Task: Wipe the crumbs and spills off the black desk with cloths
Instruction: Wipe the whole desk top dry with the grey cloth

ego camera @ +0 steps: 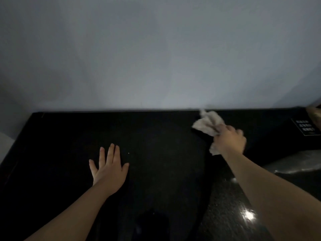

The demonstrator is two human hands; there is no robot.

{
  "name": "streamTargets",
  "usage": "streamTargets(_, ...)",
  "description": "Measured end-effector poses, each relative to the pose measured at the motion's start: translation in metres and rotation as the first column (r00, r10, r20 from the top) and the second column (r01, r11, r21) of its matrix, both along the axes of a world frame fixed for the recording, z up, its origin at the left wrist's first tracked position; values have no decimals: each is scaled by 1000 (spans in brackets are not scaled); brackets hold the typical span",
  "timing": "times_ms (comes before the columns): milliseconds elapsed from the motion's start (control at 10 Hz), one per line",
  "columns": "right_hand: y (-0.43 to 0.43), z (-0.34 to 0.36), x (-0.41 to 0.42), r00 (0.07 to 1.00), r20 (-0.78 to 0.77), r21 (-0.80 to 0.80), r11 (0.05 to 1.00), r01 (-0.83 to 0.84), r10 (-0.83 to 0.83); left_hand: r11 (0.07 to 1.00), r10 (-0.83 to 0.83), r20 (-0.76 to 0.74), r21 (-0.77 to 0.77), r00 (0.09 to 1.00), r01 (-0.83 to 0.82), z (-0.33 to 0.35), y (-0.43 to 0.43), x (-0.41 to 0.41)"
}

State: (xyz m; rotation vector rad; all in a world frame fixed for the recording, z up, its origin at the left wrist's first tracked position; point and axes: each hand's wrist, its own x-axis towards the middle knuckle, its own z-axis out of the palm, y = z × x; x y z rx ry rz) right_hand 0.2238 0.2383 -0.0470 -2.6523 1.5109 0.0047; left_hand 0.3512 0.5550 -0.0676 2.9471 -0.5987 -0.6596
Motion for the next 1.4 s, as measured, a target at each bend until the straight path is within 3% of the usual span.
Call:
streamTargets(100,20,-4,-9,995,42,32,995,94,-95,1000,20,25,4,999,-20,1,-4,-4)
streamTargets(200,87,-12,-3,941,195,13,959,-283,275,997,-70,39,17,997,69,3,-21,-27)
streamTargets(300,124,-13,-20,704,250,14,724,-689,665,973,-229,39,31,973,228,3,-51,-65)
streamTargets(400,69,-14,-49,738,148,-38,750,-661,658,968,-249,-5,22,969,249,4,-66,-85)
streamTargets(500,-5,-10,-92,964,128,-116,969,-220,234,970,-239,-18,43,971,240,5,-63,-93)
streamTargets(600,-2,-9,-108,988,151,16,1000,1,-4,977,-209,-12,47,978,210,6,-68,-113)
streamTargets(700,59,-13,-106,882,291,26,919,-394,370,973,-230,-18,24,973,231,5,-87,-138)
streamTargets(800,91,-4,-120,629,384,221,594,-773,676,980,-197,-14,13,980,197,4,-95,-145)
streamTargets(900,48,10,-123,763,567,493,614,-617,311,979,-203,-13,6,979,203,3,-91,-144)
streamTargets(1000,-4,28,-123,811,567,698,605,-384,-140,981,-191,-9,23,982,191,3,-91,-144)
streamTargets(1100,-31,33,-132,942,298,357,897,-261,155,981,-194,-21,21,981,194,4,-94,-145)
streamTargets(1200,-20,33,-139,846,370,-19,914,-406,383,981,-193,-23,24,981,194,4,-94,-143)
streamTargets(1300,-1,15,-144,846,142,140,835,-532,515,979,-198,-30,31,980,199,3,-95,-144)
streamTargets(1400,-3,12,-141,868,270,171,867,-469,416,979,-201,-33,37,979,202,4,-95,-143)
